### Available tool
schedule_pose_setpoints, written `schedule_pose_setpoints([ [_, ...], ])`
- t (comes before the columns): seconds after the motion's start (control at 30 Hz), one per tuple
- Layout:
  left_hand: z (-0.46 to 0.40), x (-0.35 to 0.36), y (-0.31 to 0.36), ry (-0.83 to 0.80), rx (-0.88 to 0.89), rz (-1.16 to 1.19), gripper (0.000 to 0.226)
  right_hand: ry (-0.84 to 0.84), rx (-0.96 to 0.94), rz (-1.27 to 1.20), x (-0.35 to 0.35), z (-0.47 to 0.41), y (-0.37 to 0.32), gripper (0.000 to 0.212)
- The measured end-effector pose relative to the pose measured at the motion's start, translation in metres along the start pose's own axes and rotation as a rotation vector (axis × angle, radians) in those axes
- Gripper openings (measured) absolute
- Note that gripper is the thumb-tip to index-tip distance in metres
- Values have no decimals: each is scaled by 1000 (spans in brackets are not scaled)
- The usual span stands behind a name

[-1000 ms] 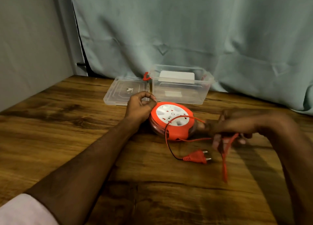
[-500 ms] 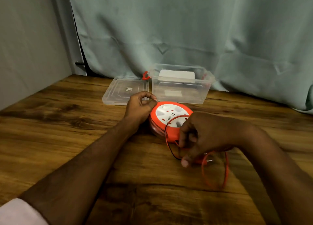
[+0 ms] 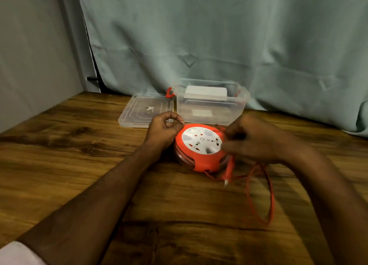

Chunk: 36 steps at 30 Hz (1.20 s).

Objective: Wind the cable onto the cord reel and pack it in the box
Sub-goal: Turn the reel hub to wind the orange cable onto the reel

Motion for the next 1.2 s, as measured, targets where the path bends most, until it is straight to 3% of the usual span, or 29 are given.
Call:
schedule_pose_setpoints([
  [0.1, 1, 0, 0, 0, -3, -6, 7, 331, 313, 168, -49, 19, 51, 38],
  [0.2, -1, 1, 0, -1, 2, -21, 6, 187, 661, 274, -53, 40, 99, 27],
  [0.3, -1, 1, -1, -5, -4, -16, 6, 47, 758, 273, -45, 42, 118, 23],
  [0.37, 0, 2, 0, -9, -1, -5, 7, 71, 742, 284, -44, 38, 116, 32],
  [0.47, 1, 2, 1, -21, 13, 0, 7, 290, 651, 372, -53, 34, 94, 53],
  [0.57, 0, 3, 1, -38, 27, 0, 6, 493, 435, 370, -55, 25, 57, 51],
  [0.67, 0, 4, 1, -61, 22, -4, 9, 415, 197, 229, -31, 2, 29, 34],
  [0.8, 1, 7, 2, -103, 49, -7, 8, 193, -181, 37, 17, -25, -3, 37],
  [0.87, 1, 8, 2, -114, 54, -6, 7, 143, -262, 51, 30, -28, -10, 34],
  [0.97, 0, 8, 1, -104, 57, -5, 4, 175, -189, 49, 23, -28, -3, 41],
  [1.1, -1, 8, -1, -97, 47, 3, 4, 83, 188, 377, 6, -21, 37, 56],
  [1.2, -2, 8, -2, -102, 38, 11, 5, 65, 347, 476, -13, -6, 60, 42],
])
Point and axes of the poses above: each hand's wrist, its own z-axis away from the middle knuckle, its own x-axis out of the palm, y = z × x, the point moved 8 cm from there along -z, towards the middle knuckle, and after that the axes turned 7 degrees about -y, right-handed, at the moved point
